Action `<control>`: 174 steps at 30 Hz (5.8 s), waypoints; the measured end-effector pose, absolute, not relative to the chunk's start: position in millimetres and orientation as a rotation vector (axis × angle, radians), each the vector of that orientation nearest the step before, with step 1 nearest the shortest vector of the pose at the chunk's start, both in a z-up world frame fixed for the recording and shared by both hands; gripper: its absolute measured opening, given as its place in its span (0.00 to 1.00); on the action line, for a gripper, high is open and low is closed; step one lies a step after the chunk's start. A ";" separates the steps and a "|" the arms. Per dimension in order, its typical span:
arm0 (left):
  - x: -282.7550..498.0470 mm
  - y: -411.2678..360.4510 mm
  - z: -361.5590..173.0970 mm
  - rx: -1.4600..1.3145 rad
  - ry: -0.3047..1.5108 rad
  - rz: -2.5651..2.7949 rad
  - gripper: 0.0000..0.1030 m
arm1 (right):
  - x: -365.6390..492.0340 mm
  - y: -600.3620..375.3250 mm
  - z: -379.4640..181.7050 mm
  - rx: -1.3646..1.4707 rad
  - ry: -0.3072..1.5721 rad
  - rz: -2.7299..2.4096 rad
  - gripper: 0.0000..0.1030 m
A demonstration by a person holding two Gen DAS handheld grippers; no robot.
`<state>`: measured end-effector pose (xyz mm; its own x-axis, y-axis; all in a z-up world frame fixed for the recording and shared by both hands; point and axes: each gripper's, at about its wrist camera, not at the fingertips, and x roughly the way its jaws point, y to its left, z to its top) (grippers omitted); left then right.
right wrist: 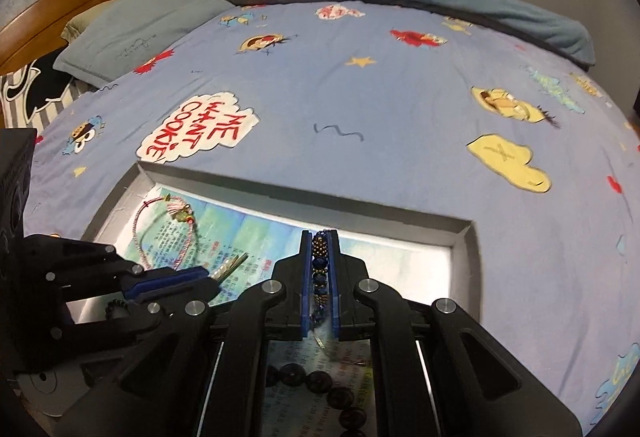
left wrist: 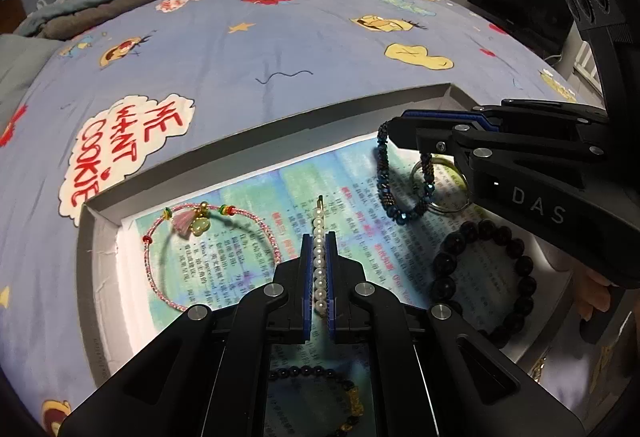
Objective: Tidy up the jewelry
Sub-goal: 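Carry the pearl hairpin and blue bracelet into the grey box while opening both tools, then lift both open tools out of the box toward the remaining jewelry, then grasp the red-bead tassel hairpin with the left tool while the right tool grasps the gold round clip, then carry the red tassel hairpin and gold clip into the grey box while opening both tools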
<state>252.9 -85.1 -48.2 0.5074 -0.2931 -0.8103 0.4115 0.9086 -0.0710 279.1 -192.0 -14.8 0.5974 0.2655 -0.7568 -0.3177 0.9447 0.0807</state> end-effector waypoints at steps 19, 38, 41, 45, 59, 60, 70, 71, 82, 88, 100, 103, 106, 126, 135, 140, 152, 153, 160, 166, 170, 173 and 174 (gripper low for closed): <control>241.9 -79.6 -36.1 0.102 0.927 -0.414 0.23 | 265.4 -209.2 1.6 -0.005 0.864 0.336 0.36; 168.4 -45.2 10.4 0.082 0.798 -0.308 0.68 | 163.7 -223.8 30.8 -0.059 0.772 0.290 0.66; 154.8 -36.9 17.1 0.075 0.775 -0.291 0.76 | 146.0 -228.2 37.0 -0.052 0.747 0.284 0.76; 134.2 -24.7 25.5 0.059 0.745 -0.280 0.83 | 121.9 -234.8 43.8 -0.047 0.707 0.266 0.91; 57.5 -3.6 9.7 0.047 0.707 -0.287 0.88 | 52.2 -251.3 26.2 -0.070 0.638 0.182 0.95; 53.8 -4.1 6.9 0.052 0.709 -0.289 0.88 | 47.6 -251.9 23.2 -0.077 0.633 0.174 0.95; 26.7 -19.2 -25.5 0.064 0.718 -0.330 0.88 | 33.9 -253.9 -17.2 -0.068 0.696 0.180 0.95; 24.6 -22.6 -28.3 0.062 0.720 -0.341 0.88 | 33.3 -253.9 -19.6 -0.067 0.700 0.181 0.95; 22.9 -48.5 -50.9 0.113 0.772 -0.427 0.38 | 27.0 -244.8 -39.3 -0.092 0.712 0.209 0.95; 26.0 -52.7 -53.1 0.120 0.773 -0.442 0.26 | 28.6 -242.4 -43.2 -0.099 0.716 0.219 0.95; 33.5 -53.9 -57.5 0.127 0.784 -0.452 0.14 | 35.9 -234.2 -44.3 -0.099 0.709 0.246 0.92; 32.0 -54.9 -56.9 0.138 0.775 -0.451 0.08 | 43.9 -228.0 -43.5 -0.114 0.699 0.243 0.85; 31.1 -54.3 -56.4 0.147 0.768 -0.448 0.08 | 53.2 -222.0 -45.0 -0.133 0.704 0.249 0.78; 29.5 -48.9 -52.6 0.127 0.760 -0.454 0.08 | 90.8 -191.0 -59.4 -0.235 0.762 0.332 0.48; 29.4 -45.2 -48.6 0.126 0.750 -0.452 0.08 | 80.7 -197.9 -50.9 -0.205 0.727 0.340 0.47; 25.6 -41.4 -37.0 0.125 0.722 -0.456 0.07 | 72.4 -203.2 -42.4 -0.186 0.715 0.346 0.47; 25.9 -28.6 6.9 0.134 0.632 -0.438 0.07 | 59.7 -216.5 -9.7 -0.160 0.650 0.344 0.47; 26.2 -27.2 11.5 0.133 0.625 -0.437 0.07 | 59.0 -217.1 -5.9 -0.160 0.643 0.345 0.47; 34.8 -19.2 42.1 0.147 0.587 -0.416 0.07 | 59.8 -218.1 14.2 -0.168 0.606 0.344 0.47; 54.0 -9.9 68.5 0.145 0.561 -0.404 0.07 | 72.7 -213.3 32.2 -0.176 0.579 0.348 0.47; 77.8 -2.5 83.3 0.138 0.552 -0.388 0.07 | 90.6 -209.9 38.1 -0.162 0.582 0.352 0.47; 99.4 -0.4 85.0 0.139 0.563 -0.366 0.07 | 106.9 -205.2 37.7 -0.162 0.588 0.341 0.47; 107.3 -0.2 83.2 0.134 0.574 -0.365 0.07 | 112.1 -203.5 36.4 -0.160 0.596 0.336 0.47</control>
<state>107.3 -0.2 83.2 0.7775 -0.2998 -0.5527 0.3736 0.9273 0.0225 112.1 -203.5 36.4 0.7755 0.2636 -0.5738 -0.3549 0.9335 -0.0509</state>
